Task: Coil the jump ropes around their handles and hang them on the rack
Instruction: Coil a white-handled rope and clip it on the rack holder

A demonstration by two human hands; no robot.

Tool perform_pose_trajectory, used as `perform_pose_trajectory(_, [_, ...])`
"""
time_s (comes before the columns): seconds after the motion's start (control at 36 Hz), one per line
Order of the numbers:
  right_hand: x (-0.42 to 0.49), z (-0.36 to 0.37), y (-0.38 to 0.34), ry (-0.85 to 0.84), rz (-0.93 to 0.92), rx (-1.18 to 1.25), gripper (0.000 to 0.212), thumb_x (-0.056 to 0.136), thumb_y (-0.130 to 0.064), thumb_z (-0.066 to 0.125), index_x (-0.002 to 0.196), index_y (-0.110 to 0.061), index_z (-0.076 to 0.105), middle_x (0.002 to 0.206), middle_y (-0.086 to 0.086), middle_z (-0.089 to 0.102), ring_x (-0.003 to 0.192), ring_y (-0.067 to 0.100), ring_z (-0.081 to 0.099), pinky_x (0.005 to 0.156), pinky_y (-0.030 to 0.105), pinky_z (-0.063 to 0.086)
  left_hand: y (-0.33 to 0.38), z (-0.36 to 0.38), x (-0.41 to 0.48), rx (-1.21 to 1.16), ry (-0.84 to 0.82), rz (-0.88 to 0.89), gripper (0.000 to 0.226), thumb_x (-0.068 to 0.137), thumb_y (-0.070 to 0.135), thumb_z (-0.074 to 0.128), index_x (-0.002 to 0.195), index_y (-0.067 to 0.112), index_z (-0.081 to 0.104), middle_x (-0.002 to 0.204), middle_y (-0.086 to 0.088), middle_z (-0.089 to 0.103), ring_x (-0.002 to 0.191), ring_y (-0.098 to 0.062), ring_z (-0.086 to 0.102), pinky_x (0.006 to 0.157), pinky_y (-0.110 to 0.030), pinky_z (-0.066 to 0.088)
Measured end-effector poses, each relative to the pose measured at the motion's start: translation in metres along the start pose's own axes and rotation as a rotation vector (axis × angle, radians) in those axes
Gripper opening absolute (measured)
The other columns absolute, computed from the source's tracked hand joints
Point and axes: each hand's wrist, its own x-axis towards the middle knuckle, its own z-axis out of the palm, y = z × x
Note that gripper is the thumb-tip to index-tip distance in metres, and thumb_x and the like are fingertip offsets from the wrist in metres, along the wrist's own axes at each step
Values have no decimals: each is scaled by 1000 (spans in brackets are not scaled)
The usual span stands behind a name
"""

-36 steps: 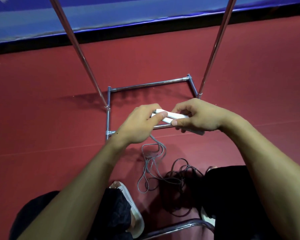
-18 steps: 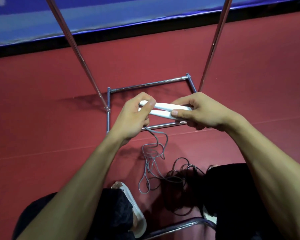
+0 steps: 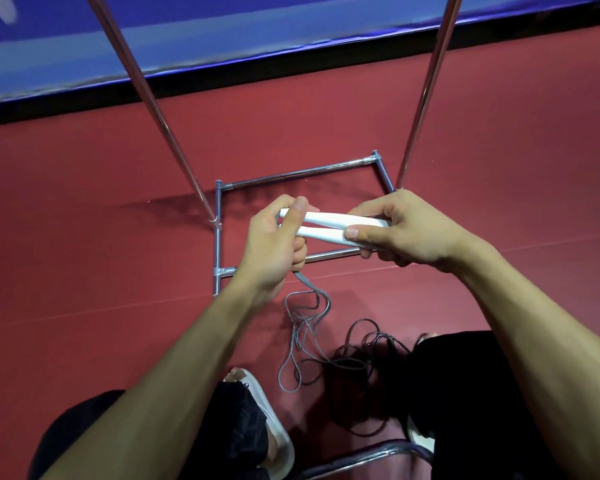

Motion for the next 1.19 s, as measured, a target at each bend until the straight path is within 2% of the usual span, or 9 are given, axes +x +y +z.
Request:
perform_pose_trajectory(0.22, [0,1,1,-2,1,54,18,94,-19,64,76,-20,68,62,7,58,53,22,38,45,26,27,-2,3,0,6,29,47,27,100,19,52,74,11,49,46,4,19,37,-9,16,45,-26,13])
perform_pose_trajectory(0.33, [1,6,4,91,-35,107,12,95,-13,62,87,-9,70,58,6,46,51,19,36,43,24,28,6,2,4,46,51,118,28,101,12,50,73,10,46,52,-2,24,40,-9,18,46,-30,12])
perform_pose_trajectory(0.44, [11,14,5,485,-10,495,28,103,-27,47,93,-16,70,73,5,59,52,17,51,45,25,40,16,-4,16,0,170,152,32,102,13,47,71,12,40,48,8,22,40,-7,16,44,-26,13])
perform_pose_trajectory(0.56, [16,21,14,925,238,910,43,106,-31,33,79,-12,60,60,1,54,43,11,46,44,22,38,16,-6,22,-100,265,167,32,103,16,47,71,13,44,55,4,18,41,-9,14,44,-22,13])
perform_pose_trajectory(0.72, [12,66,2,565,336,743,14,83,1,57,89,-11,59,79,8,60,57,13,53,53,26,43,16,2,21,-7,277,233,30,101,15,50,72,13,45,53,6,22,44,-10,18,46,-29,17])
perform_pose_trajectory(0.86, [9,50,-13,368,65,1435,44,72,-35,78,105,-24,51,101,4,67,96,26,64,75,40,57,14,0,15,115,203,320,24,95,20,54,73,14,46,48,13,32,43,-8,26,44,-26,23])
perform_pose_trajectory(0.92, [11,45,-19,409,108,1431,39,75,-39,72,104,-21,52,105,9,72,91,26,67,69,35,57,13,1,12,106,153,321,20,93,19,53,75,13,49,50,12,33,43,-10,27,45,-29,22])
perform_pose_trajectory(1.03, [16,47,-14,604,146,1301,17,92,-6,62,102,-17,53,95,8,75,77,22,66,54,26,53,6,7,9,57,129,188,21,98,12,54,77,11,53,52,7,33,44,-13,28,46,-28,26])
perform_pose_trajectory(1.19, [18,46,-10,626,69,1295,14,93,-6,61,99,-16,53,90,6,74,70,20,61,51,25,49,7,13,5,-133,73,-18,18,100,23,51,85,14,55,46,5,35,38,-11,35,46,-23,25])
